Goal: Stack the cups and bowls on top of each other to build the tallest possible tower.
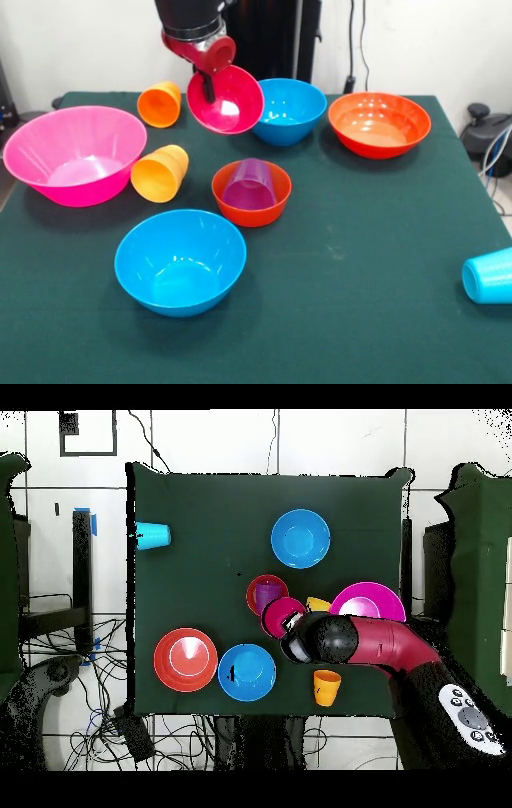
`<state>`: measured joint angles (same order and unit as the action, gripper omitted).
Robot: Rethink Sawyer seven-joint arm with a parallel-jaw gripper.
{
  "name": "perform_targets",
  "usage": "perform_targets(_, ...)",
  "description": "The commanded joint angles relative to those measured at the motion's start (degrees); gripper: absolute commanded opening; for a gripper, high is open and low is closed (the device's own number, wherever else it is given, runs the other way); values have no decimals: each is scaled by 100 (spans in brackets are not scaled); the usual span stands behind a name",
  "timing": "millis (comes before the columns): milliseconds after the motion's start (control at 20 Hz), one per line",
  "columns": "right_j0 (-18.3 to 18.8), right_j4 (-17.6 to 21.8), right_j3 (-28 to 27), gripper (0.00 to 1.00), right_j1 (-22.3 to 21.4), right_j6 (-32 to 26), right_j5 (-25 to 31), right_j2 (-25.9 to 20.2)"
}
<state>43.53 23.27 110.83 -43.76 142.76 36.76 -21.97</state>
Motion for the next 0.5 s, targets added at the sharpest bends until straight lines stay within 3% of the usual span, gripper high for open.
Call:
perform_targets(50,-119,-110,68,0,621,-206,-465,-327)
perform_targets(150,-317,-166,-71,0,1117,140,-1447,-493)
perform_targets(250,-559,-256,-128,0,1331,460,-2137,-570)
perform_targets(350,-1005,-304,-229,0,1325,901,-2661,-349)
perform_targets(500,-1651,-706,-265,0,1289,1489,-2889,85)
